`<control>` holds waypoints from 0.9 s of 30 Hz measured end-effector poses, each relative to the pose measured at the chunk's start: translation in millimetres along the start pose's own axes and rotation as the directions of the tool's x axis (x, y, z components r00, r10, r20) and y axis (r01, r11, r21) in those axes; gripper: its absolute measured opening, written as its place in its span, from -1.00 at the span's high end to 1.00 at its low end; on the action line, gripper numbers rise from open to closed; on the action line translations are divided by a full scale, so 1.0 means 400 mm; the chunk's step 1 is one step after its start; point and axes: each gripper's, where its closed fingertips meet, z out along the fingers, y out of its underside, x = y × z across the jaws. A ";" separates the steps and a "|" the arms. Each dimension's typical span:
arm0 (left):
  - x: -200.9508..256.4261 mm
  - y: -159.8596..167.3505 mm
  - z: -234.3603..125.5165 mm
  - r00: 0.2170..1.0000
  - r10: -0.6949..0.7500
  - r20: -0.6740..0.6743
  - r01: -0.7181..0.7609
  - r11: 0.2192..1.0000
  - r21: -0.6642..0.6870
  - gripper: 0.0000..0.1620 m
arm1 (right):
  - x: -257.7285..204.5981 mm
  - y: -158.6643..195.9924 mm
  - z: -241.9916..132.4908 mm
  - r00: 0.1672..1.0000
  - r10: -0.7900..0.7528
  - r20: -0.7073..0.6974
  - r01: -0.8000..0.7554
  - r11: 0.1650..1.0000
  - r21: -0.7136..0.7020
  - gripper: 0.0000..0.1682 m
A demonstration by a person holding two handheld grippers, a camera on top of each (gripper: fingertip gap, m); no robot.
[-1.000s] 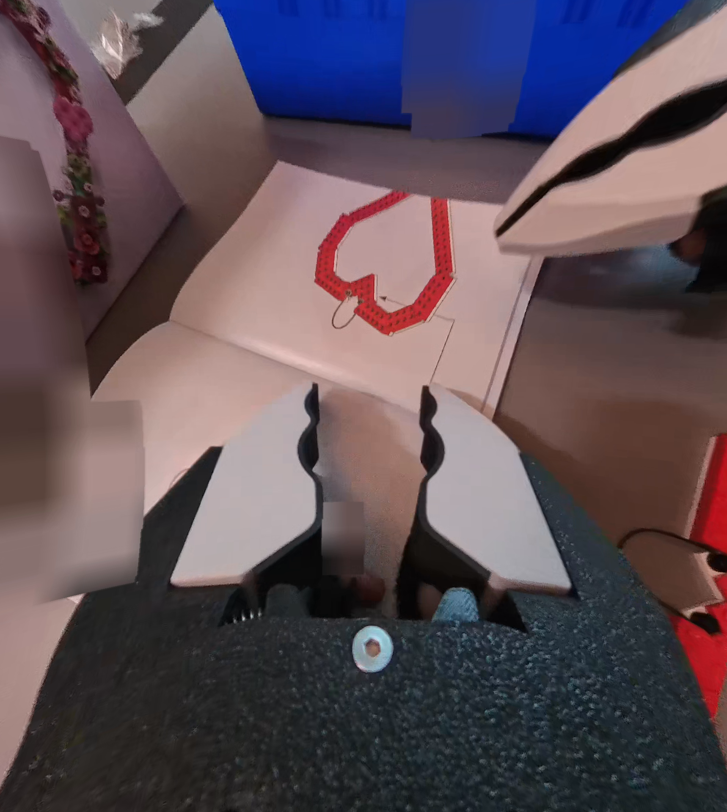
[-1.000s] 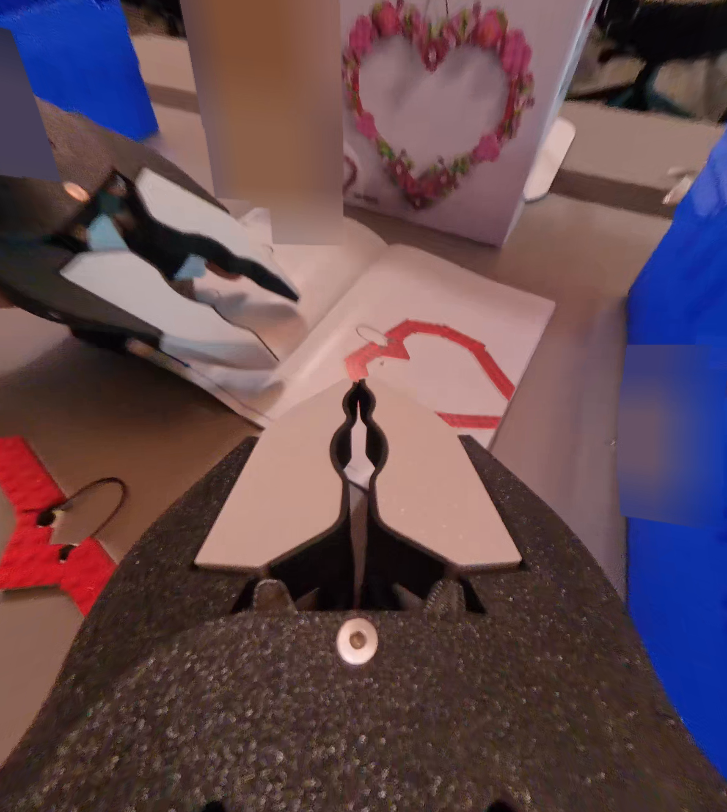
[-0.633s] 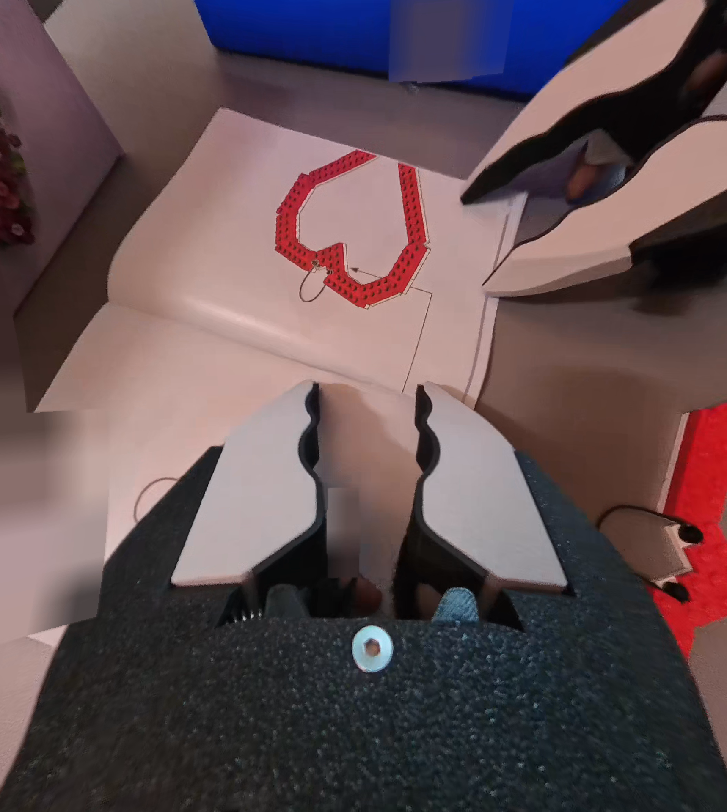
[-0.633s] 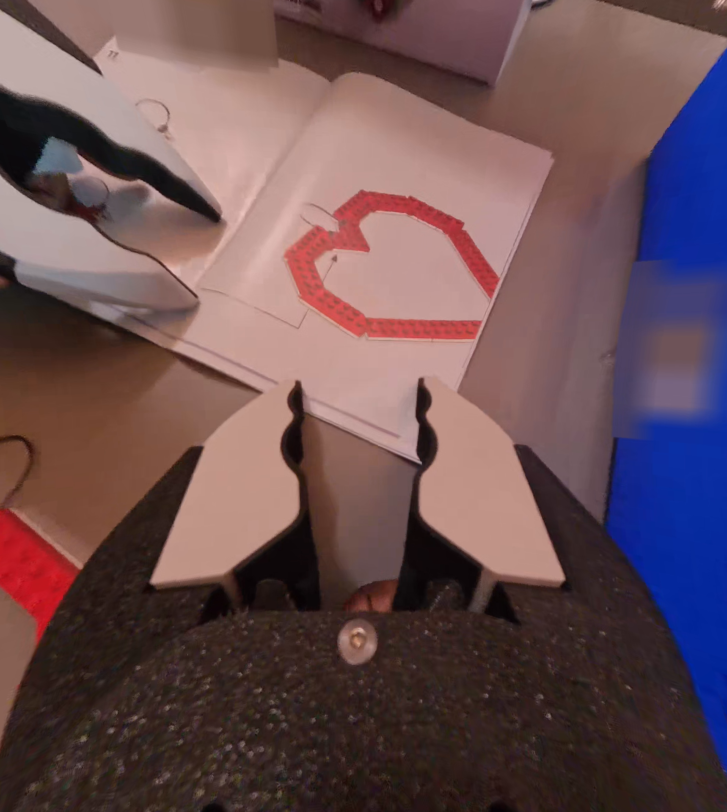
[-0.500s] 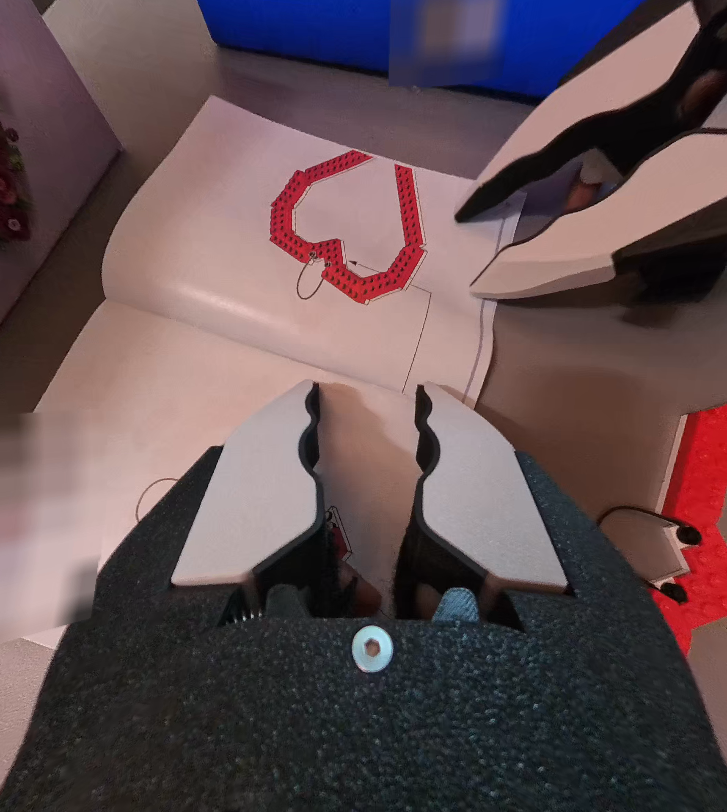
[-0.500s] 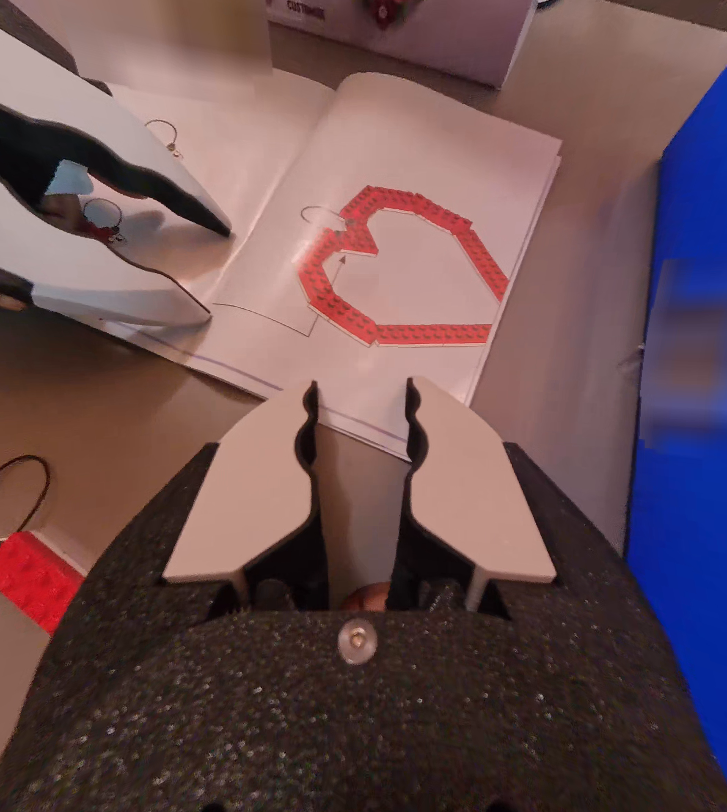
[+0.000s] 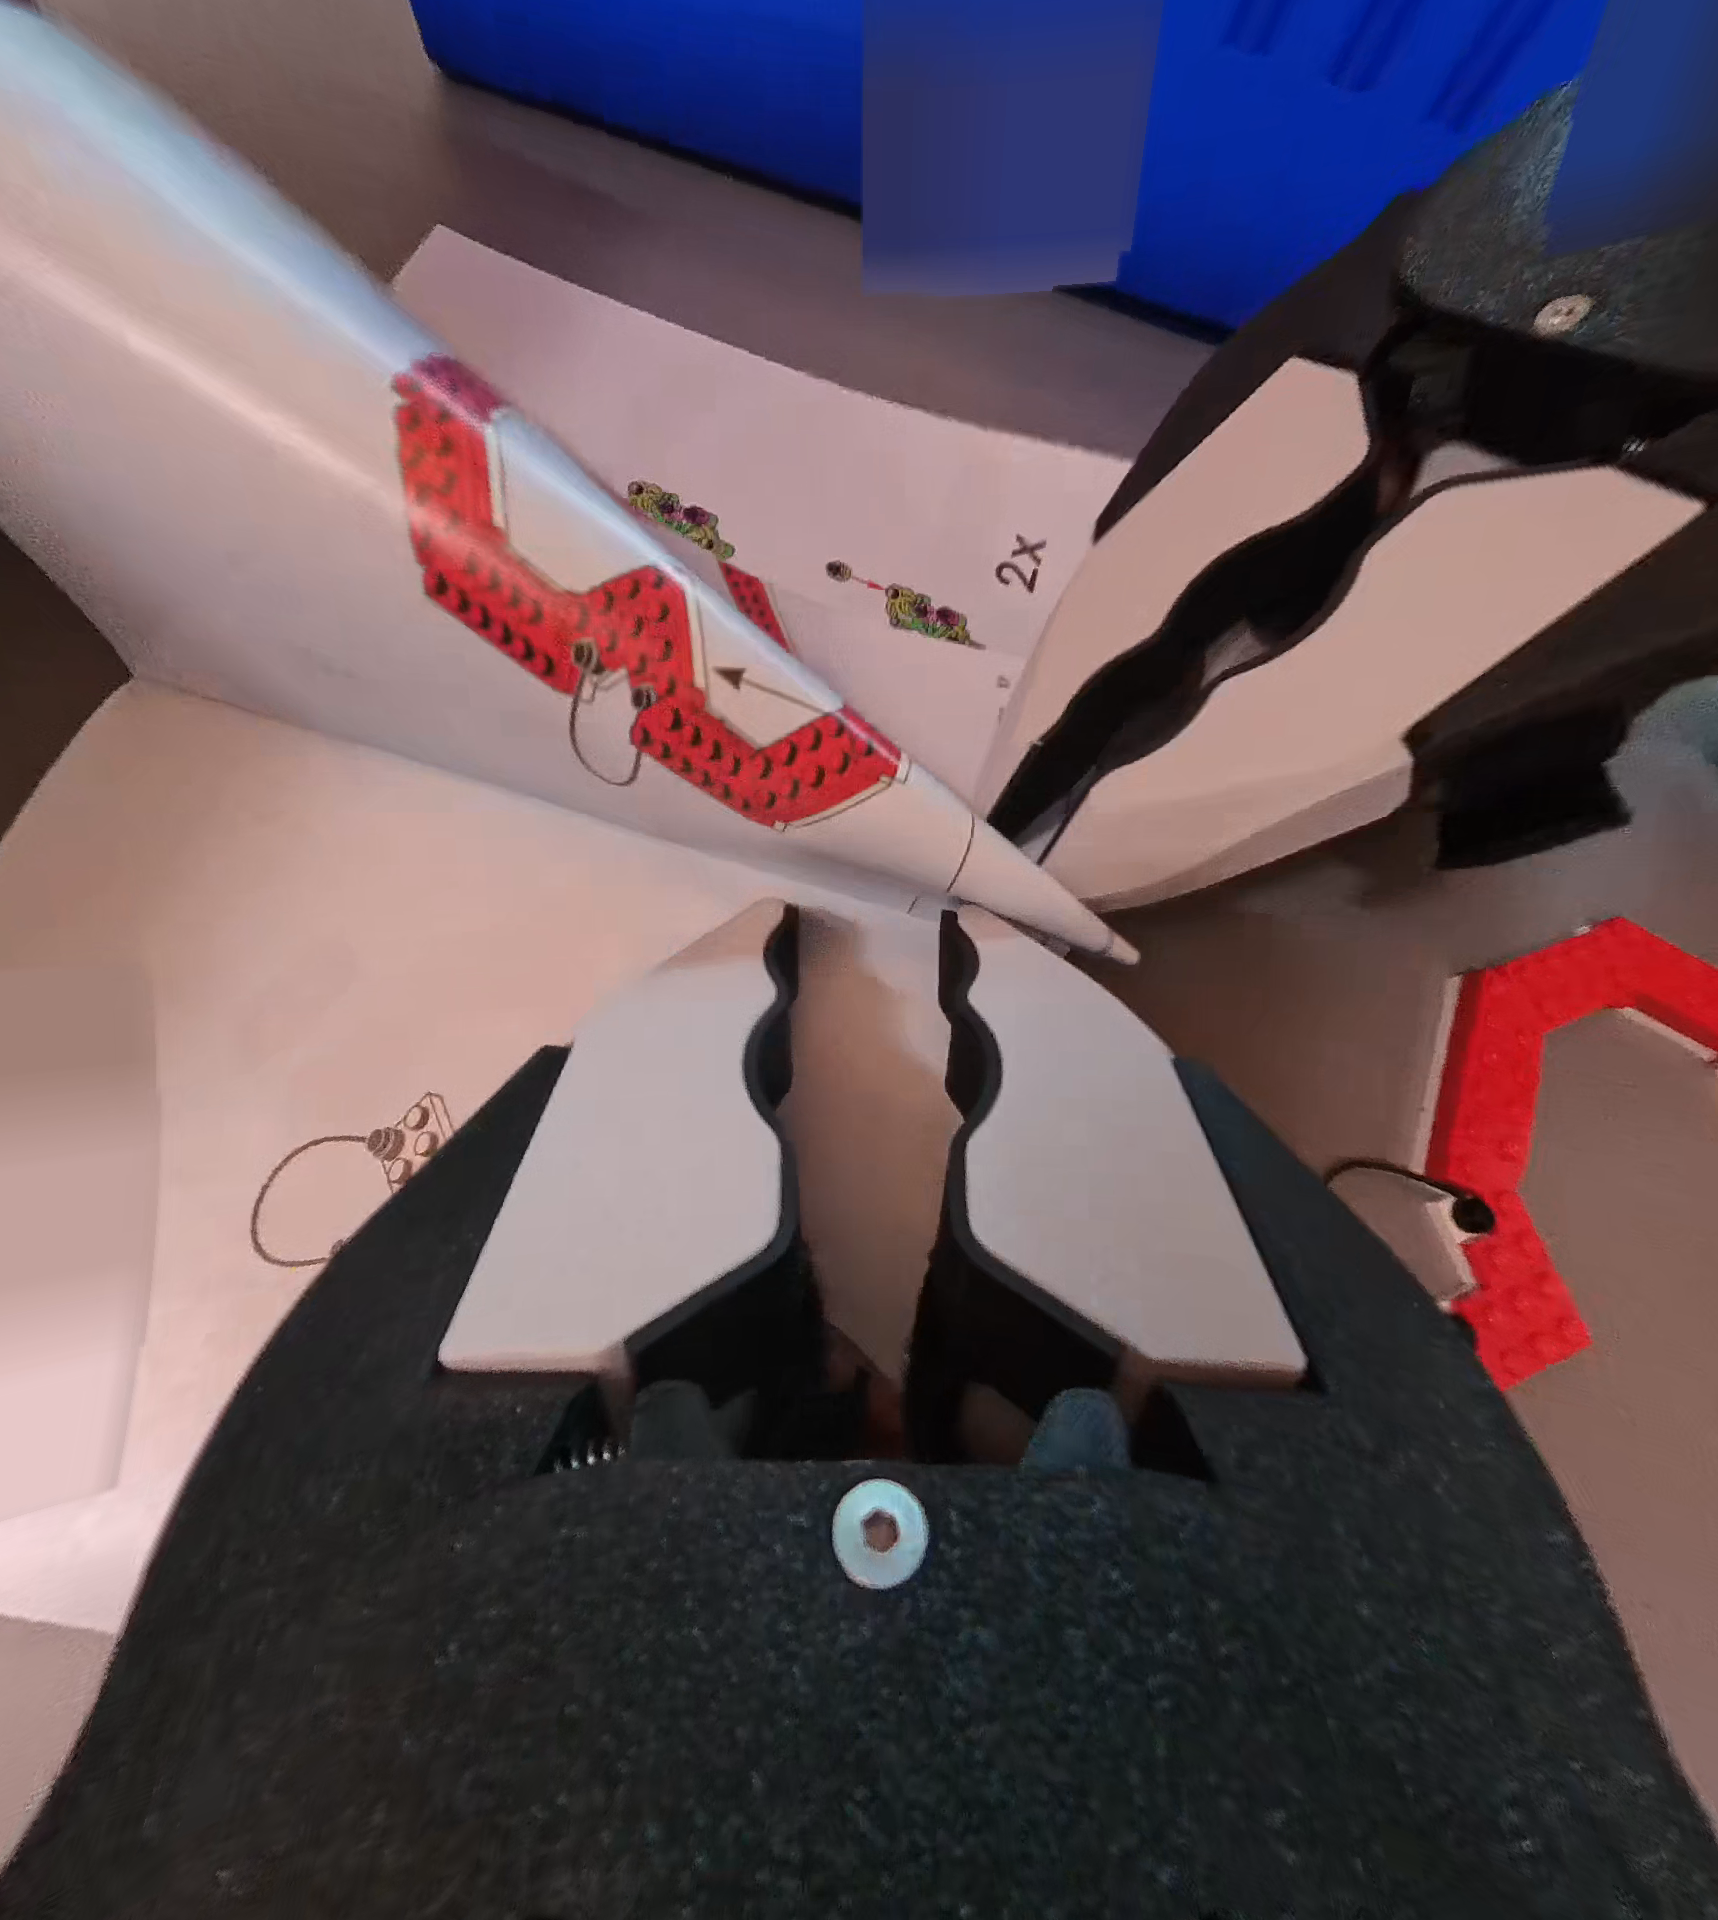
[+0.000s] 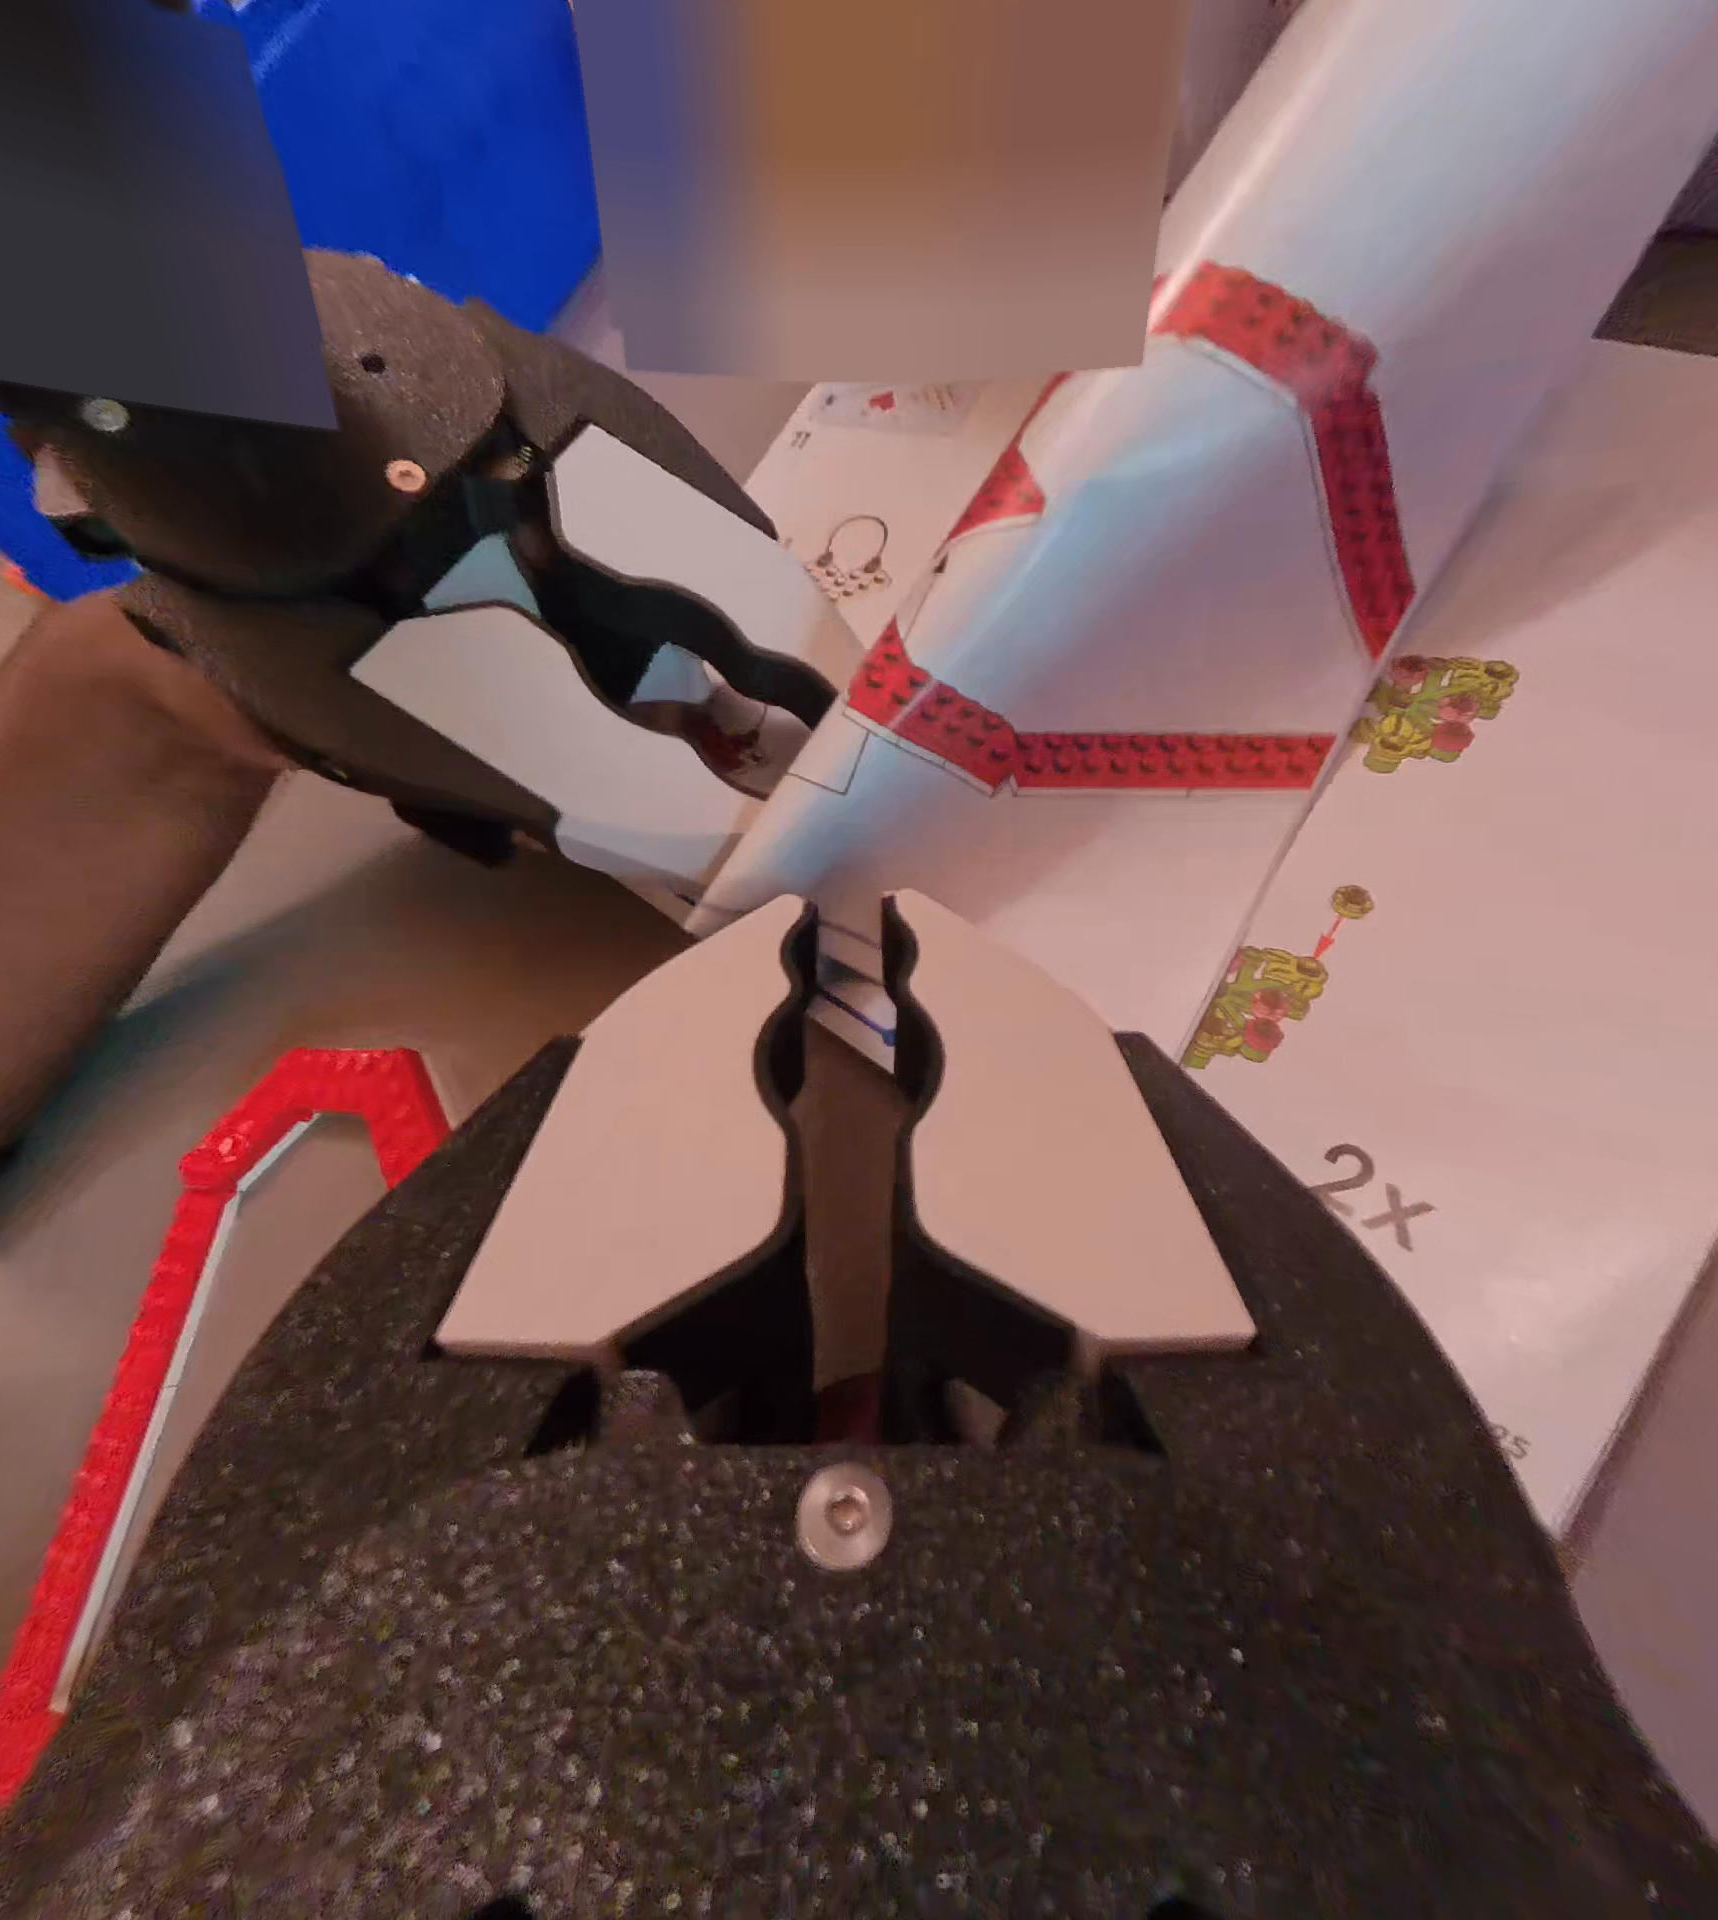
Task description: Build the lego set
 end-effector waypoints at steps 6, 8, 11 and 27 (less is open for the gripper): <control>-0.013 -0.076 -0.064 0.913 -0.319 -0.256 0.377 0.899 0.225 0.45 | 0.001 0.019 0.013 1.000 -0.025 -0.011 0.024 0.997 -0.070 0.71; -0.020 -0.085 -0.075 0.891 -0.354 -0.284 0.424 0.873 0.241 0.26 | -0.001 0.025 0.024 0.998 -0.058 -0.033 0.055 0.994 -0.099 0.71; -0.012 -0.064 -0.040 0.929 -0.330 -0.168 0.357 0.917 0.176 0.13 | -0.002 0.024 0.034 0.993 -0.098 -0.062 0.091 0.990 -0.109 0.72; -0.018 -0.079 -0.129 0.754 -0.420 -0.504 0.585 0.779 0.225 0.92 | 0.028 -0.083 -0.086 0.995 0.073 0.070 -0.087 0.971 0.224 0.60</control>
